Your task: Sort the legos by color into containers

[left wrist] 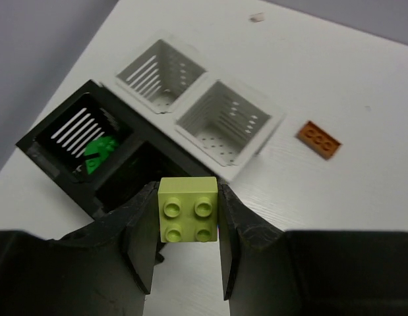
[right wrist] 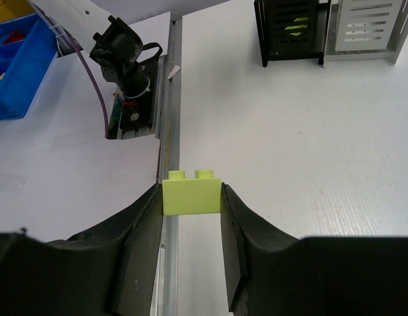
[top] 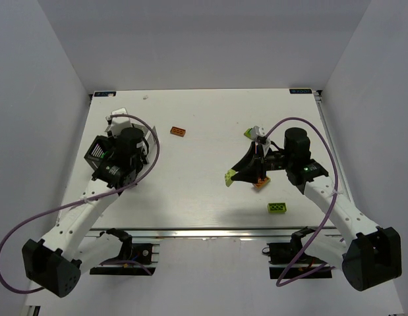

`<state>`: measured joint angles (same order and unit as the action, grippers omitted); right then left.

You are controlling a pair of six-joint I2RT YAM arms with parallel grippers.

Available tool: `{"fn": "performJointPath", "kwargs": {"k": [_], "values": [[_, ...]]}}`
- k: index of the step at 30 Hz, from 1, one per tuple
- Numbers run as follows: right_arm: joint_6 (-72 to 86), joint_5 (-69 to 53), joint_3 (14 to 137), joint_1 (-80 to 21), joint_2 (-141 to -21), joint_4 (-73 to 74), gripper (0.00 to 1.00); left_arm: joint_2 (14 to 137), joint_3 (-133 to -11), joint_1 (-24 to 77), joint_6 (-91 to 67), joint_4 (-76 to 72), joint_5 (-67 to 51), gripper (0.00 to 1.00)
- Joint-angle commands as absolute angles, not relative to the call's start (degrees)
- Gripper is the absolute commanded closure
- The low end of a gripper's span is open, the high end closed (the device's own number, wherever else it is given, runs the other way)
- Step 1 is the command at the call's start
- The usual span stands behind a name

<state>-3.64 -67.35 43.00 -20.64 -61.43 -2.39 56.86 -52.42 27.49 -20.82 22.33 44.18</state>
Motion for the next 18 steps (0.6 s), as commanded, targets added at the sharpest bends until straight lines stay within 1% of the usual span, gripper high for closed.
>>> {"fn": "performJointPath", "kwargs": {"k": [1,3,9,14,15,18], "values": [[-4.2,-66.8,45.0,-20.5,-60.6,-2.3,1.0,59.1,-54.6,22.3,-19.7,23.2,43.5,1.0],[-4.2,-66.6,45.0,-20.5,-60.5,-2.3,1.0,61.6,-54.2,18.0,-19.6,22.6,39.9,1.0],[-4.2,-66.6,45.0,-20.5,-60.5,-2.2,1.0,67.2,-54.5,15.2,-20.6,21.1,36.7,1.0],[-4.2,-66.4,45.0,-20.6,-60.5,-2.2,1.0,68.1,-52.7,14.2,-21.4,20.3,36.0,1.0],[-4.2,-66.4,45.0,-20.6,-60.6,-2.2,1.0,67.9,-52.3,14.2,-21.4,20.0,36.2,0.93],[-4.2,-66.4,45.0,-20.5,-60.6,-2.2,1.0,67.3,-51.0,14.0,-21.4,19.2,37.4,0.79]]}}
